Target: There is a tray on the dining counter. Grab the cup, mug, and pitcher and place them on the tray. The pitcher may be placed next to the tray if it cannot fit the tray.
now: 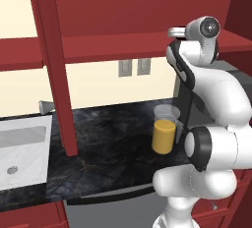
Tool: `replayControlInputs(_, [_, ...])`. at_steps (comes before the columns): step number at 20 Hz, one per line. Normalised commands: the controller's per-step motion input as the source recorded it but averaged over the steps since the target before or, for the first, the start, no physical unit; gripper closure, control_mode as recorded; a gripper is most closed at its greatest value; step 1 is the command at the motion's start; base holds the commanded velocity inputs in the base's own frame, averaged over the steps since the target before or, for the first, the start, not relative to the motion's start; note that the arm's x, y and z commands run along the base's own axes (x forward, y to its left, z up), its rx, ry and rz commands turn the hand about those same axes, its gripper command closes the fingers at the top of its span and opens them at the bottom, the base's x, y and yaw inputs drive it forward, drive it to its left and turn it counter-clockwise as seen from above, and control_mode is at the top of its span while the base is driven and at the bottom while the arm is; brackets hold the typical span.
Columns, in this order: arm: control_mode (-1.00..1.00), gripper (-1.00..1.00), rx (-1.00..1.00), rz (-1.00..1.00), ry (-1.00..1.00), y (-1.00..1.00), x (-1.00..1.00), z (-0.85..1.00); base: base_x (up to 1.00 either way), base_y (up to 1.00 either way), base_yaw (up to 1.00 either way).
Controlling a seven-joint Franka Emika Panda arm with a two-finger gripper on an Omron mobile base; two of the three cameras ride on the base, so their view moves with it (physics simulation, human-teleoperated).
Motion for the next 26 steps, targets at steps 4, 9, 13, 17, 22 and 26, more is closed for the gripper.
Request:
replayControlInputs(4, [-1.0, -1.0, 0.0, 0.0, 0.0, 0.0, 0.12, -0.07, 0.0, 0.0, 0.0])
replayControlInputs(9, [-1.0, -1.0, 0.0, 0.0, 0.0, 0.0, 0.03, -0.12, 0.0, 0.0, 0.0])
replayControlInputs(13, [-1.0, -1.0, 0.0, 0.0, 0.0, 0.0, 0.15, -0.06, 0.0, 0.0, 0.0])
replayControlInputs(17, [-1.0, -1.0, 0.0, 0.0, 0.0, 0.0, 0.28, -0.05, 0.0, 0.0, 0.0])
replayControlInputs(22, [-1.0, -1.0, 0.0, 0.0, 0.0, 0.0, 0.3, -0.02, 0.0, 0.0, 0.0])
replayControlInputs(26, [-1.0, -1.0, 0.0, 0.0, 0.0, 0.0, 0.27, 0.0, 0.0, 0.0, 0.0])
